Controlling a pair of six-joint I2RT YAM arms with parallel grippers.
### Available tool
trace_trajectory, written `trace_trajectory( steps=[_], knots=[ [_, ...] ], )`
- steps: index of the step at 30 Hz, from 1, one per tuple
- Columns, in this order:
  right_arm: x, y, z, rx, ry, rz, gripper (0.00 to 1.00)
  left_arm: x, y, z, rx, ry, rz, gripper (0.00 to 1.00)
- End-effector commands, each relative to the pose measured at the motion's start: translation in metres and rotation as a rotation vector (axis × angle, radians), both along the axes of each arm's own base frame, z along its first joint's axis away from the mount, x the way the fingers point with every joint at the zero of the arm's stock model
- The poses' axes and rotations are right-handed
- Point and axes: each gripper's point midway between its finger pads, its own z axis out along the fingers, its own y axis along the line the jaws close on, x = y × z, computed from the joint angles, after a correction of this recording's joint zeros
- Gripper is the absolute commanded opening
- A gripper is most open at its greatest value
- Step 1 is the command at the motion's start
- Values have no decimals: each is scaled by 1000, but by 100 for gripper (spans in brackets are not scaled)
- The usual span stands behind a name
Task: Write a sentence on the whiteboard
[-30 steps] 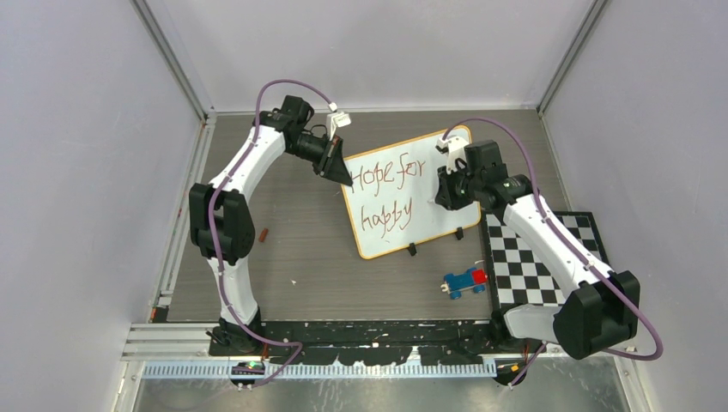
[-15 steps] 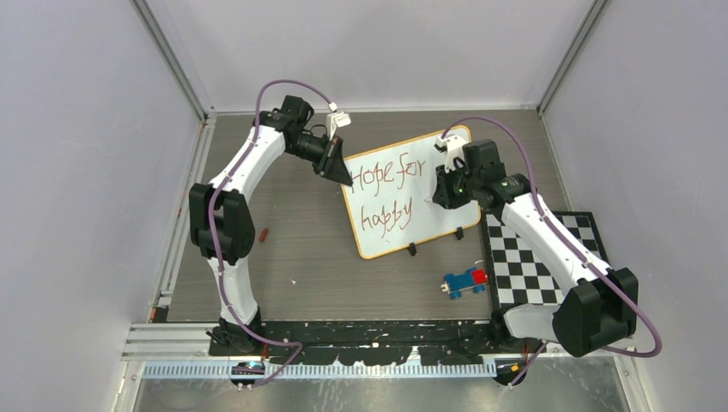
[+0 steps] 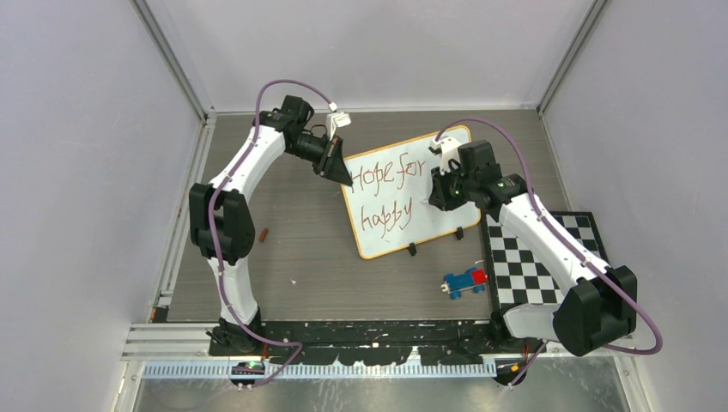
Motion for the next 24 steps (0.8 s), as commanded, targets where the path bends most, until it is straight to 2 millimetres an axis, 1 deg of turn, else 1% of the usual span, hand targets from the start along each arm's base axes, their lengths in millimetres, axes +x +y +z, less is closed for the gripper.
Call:
trace_trajectory(
  steps=[1, 5, 9, 11, 18, 24],
  knots=[
    [3, 1, 0, -10, -27, 22, 0, 12, 8, -6, 50, -80, 15, 0],
    [0, -1, -6, -25, -17, 19, 0, 11, 8, -6, 48, -81, 14, 0],
    [-2, -3, -8, -34, -9, 22, 0, 11, 8, -6, 50, -84, 14, 0],
    [0, -6, -7, -47, -19, 12, 0, 11, 8, -6, 49, -82, 14, 0],
    [16, -17, 7, -94, -81, -49, 0, 10, 8, -5, 49, -82, 16, 0],
    [25, -13, 25, -61, -123, -75, 0, 10, 8, -5, 48, -81, 16, 0]
  ],
)
